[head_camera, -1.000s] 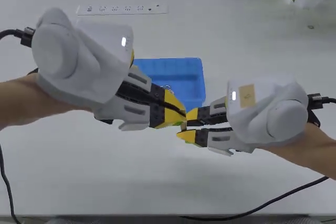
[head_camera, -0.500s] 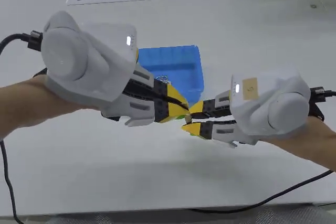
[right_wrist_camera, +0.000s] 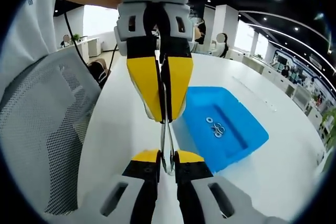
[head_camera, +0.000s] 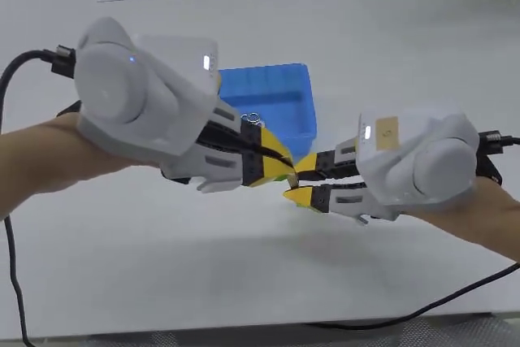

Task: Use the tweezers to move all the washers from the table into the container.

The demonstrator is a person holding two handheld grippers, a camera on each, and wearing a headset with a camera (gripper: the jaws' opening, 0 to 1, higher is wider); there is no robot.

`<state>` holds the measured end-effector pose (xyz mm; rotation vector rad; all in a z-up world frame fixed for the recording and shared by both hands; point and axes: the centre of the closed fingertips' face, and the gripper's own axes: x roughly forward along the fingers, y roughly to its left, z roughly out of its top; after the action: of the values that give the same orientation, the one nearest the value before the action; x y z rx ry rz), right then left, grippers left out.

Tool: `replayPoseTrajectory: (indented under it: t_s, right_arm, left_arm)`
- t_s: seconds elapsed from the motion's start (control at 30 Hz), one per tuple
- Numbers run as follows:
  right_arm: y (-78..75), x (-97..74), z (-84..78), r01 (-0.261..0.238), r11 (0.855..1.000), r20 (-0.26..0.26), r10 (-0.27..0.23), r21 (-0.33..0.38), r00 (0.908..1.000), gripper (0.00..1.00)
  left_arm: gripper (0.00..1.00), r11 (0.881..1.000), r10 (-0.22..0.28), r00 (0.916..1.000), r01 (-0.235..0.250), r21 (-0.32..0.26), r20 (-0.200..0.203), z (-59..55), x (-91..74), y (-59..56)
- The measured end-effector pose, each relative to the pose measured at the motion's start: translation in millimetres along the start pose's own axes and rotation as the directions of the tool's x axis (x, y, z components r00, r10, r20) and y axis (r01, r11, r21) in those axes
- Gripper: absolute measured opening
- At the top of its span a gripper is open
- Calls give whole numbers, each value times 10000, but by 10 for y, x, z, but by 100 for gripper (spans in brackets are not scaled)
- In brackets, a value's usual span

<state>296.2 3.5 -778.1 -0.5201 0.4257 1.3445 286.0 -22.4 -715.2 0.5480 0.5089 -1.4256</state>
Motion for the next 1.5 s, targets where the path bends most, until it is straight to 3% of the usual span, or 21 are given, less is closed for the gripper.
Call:
replayPoseTrajectory:
  t_s: [0.37, 0.7, 1.07, 1.5]
  right_arm:
    - [14, 30, -16, -55, 9999, 22, 55, 117, 10000, 12]
    - [-6, 14, -27, 11, 9999, -5, -11, 103, 10000, 12]
    - [1, 6, -37, -31, 9997, 15, 30, 235, 10000, 11]
    - [-1, -18, 11, 34, 9994, 67, -36, 336, 10000, 10]
  left_arm:
    - [6, 10000, -25, 9998, 27, 82, -210, -32, 15, 7]
    - [6, 9998, 133, 9998, -131, 120, -143, -7, 44, 53]
    - [6, 9999, -76, 9999, 75, -122, -66, 29, 73, 32]
    - [6, 9999, -97, 9998, 100, 132, -192, 57, 25, -8]
